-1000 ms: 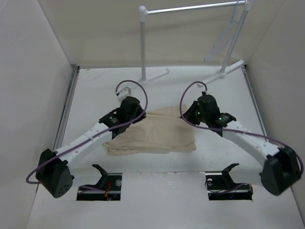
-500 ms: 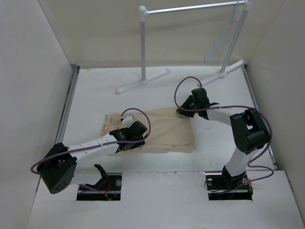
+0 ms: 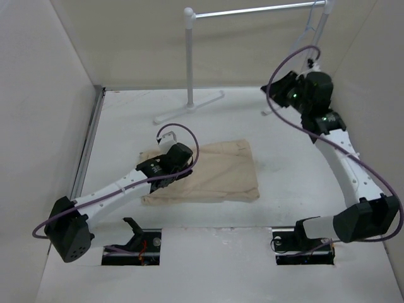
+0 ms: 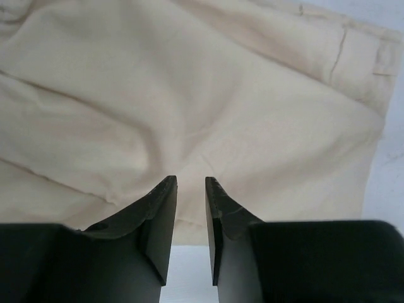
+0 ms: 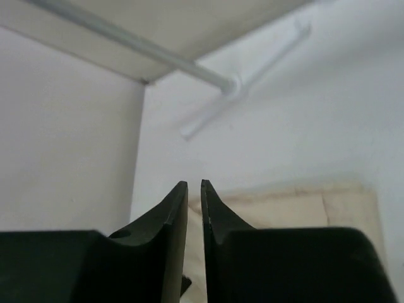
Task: Place the trousers on the hanger
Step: Fold the trousers at the center of the board, then pick up the hanger from the clothesline.
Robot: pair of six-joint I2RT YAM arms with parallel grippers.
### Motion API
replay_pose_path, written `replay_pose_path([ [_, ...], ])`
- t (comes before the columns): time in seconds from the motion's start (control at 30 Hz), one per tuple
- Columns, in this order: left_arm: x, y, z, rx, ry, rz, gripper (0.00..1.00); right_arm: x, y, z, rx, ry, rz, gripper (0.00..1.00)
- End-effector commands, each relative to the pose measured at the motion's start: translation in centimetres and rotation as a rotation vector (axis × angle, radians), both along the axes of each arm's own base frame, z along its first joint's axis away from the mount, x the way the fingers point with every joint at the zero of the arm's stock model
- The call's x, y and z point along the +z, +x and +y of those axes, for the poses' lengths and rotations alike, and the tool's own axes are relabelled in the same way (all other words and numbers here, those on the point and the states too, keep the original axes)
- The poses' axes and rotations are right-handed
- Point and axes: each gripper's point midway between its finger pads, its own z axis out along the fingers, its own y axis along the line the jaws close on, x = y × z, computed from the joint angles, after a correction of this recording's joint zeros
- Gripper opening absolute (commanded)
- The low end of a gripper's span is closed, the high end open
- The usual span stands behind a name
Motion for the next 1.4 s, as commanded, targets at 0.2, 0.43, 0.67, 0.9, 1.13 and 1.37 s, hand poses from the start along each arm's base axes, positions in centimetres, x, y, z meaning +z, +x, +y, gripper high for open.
replay_pose_path([
  [0.2, 3.5, 3.3, -2.1, -0.041, -0.006, -0.087, 0.17, 9.6, 10.8, -11.1, -0.239, -0.130, -0.146, 0.54],
  [0.43, 3.5, 3.9, -1.7, -0.024, -0.021, -0.081, 0.24, 8.5, 14.8, -13.8, -0.286, -0.160, -0.082, 0.62],
  [0.67, 3.2, 4.5, -1.2, -0.004, -0.024, -0.070, 0.26, 7.7, 16.4, -11.7, -0.175, -0.112, -0.108, 0.43],
  [0.9, 3.0, 4.4, -1.9, -0.020, -0.027, -0.068, 0.27, 11.0, 15.5, -10.5, -0.123, -0.096, -0.212, 0.14],
  [1.13, 5.9, 6.0, -2.3, -0.030, -0.051, -0.125, 0.38, 15.4, 11.9, -9.7, -0.095, -0.157, -0.319, 0.10],
  [1.37, 12.8, 8.5, -5.0, -0.120, -0.134, -0.228, 0.51, 12.6, 9.2, -9.5, -0.094, -0.180, -0.224, 0.10],
])
